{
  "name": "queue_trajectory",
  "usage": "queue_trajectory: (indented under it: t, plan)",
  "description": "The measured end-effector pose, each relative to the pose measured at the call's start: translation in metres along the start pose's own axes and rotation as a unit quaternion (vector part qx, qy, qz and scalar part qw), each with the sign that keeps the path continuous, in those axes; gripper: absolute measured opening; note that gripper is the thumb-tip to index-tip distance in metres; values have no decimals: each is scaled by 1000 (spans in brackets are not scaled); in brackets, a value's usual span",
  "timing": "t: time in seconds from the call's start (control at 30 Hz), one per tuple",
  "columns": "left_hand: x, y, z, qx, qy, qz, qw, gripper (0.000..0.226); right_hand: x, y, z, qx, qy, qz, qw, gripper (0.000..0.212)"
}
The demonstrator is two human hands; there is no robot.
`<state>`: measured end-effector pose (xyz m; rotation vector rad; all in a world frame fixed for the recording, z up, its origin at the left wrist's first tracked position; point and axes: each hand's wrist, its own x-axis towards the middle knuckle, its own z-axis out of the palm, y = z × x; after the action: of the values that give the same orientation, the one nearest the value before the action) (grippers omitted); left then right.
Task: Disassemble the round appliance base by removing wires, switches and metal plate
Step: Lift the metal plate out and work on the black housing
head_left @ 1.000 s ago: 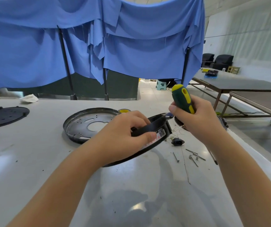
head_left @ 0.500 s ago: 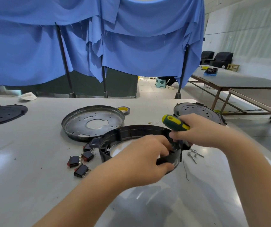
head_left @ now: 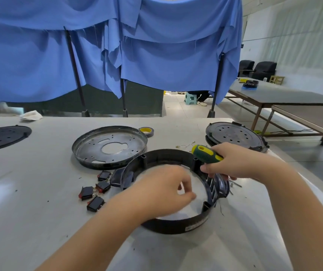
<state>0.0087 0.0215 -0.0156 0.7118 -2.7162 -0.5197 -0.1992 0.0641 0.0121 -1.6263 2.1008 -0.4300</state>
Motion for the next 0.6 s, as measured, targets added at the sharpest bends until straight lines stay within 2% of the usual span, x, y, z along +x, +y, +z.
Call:
queue_trajectory:
  t: [0.1,0.17,0.23,0.3,0.43,0.6]
  plan:
    - [5,-23,-10,45,81,-54,994,16,3,5,-3,-18,32,7,999,26]
    - [6,-47,-17,91,116,-132,980,27,8,11,-3,-51,73,25,996,28]
    - [4,-72,-22,110,106,-225,962,41,11,17,-1,-69,97,53,991,31]
    - [2,-92,-24,65,76,-290,952,50,14,22,4,-75,92,79,990,35]
    - [-1,-109,-24,-53,33,-338,939,31,18,23,12,-64,58,114,990,42]
    - [-1,-110,-25,-61,45,-342,936,13,23,23,20,-63,60,111,990,29]
